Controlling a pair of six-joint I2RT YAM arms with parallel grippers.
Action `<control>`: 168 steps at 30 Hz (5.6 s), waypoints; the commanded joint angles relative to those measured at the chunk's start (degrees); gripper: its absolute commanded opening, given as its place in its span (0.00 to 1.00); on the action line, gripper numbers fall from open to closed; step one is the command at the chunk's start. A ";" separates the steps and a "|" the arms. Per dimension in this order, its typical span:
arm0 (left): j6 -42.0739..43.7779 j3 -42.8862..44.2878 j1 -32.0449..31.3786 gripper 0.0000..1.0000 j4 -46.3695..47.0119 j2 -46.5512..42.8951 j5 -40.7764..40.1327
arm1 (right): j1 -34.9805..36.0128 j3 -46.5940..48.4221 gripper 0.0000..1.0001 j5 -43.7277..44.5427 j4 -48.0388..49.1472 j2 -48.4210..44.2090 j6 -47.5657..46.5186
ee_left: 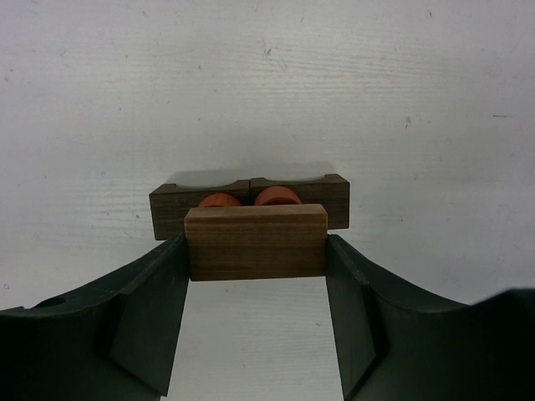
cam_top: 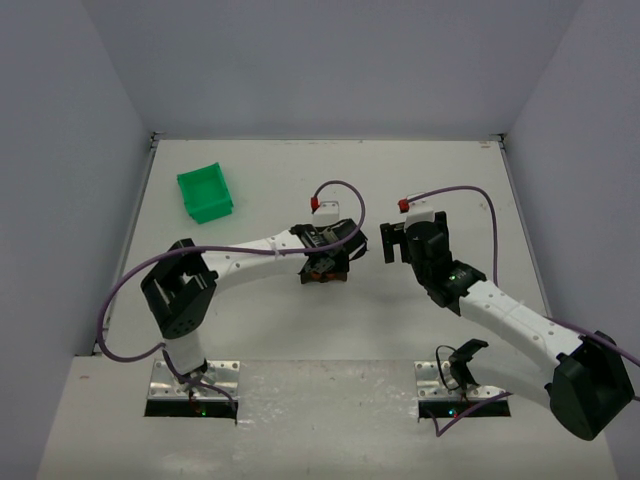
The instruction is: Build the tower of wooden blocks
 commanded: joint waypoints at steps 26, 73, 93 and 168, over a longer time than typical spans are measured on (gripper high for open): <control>0.50 -1.55 0.96 0.37 2.59 -0.07 0.35 | -0.03 0.70 0.99 2.11 0.56 -0.20 0.67; 1.69 -2.08 1.04 0.79 3.10 -1.83 -0.09 | -0.02 0.96 0.99 2.00 0.08 -0.09 0.43; 7.55 -9.33 10.46 1.00 9.58 -23.04 -4.56 | 0.03 -0.29 0.99 -18.56 2.76 -1.50 -8.44; 53.56 -31.50 10.12 1.00 46.13 -37.66 30.09 | -11.24 34.65 0.00 -64.22 -4.49 27.99 16.30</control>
